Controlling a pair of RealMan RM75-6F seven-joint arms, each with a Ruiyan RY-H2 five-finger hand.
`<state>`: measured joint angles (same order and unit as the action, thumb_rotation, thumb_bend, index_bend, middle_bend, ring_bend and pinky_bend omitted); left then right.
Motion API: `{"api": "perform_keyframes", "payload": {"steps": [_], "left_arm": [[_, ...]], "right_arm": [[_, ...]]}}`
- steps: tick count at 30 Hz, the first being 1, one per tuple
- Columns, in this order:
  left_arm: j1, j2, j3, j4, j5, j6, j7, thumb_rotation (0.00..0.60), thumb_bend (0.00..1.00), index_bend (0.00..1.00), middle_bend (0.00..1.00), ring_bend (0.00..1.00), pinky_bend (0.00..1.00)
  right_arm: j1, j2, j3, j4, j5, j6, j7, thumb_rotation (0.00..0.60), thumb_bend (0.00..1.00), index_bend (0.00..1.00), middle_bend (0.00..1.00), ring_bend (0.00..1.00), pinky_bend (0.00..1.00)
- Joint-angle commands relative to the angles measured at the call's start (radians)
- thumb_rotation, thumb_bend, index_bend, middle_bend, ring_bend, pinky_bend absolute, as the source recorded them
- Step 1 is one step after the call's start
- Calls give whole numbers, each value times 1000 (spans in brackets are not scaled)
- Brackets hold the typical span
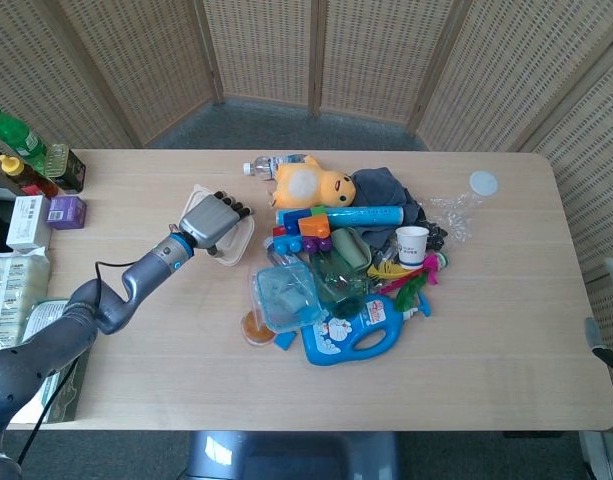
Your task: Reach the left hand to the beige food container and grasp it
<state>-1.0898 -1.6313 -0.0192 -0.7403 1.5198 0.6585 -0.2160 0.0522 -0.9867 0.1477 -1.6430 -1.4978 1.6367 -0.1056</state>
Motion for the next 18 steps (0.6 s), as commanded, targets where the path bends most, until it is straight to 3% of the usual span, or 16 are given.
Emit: {"api": "perform_keyframes", "payload": {"steps": [1,18], "left_arm": [[16,50,-22,-54,-13,44,-4,600,136,481,431,736,564],[77,432,-224,-531,-151,241,90,600,126,458,430,715,539]], "right_arm": [[2,-2,0,2,-2,-2,2,587,406,0,0,0,0],[13,-28,-5,19,-31,-7,27,589,405,0,0,0,0]]}}
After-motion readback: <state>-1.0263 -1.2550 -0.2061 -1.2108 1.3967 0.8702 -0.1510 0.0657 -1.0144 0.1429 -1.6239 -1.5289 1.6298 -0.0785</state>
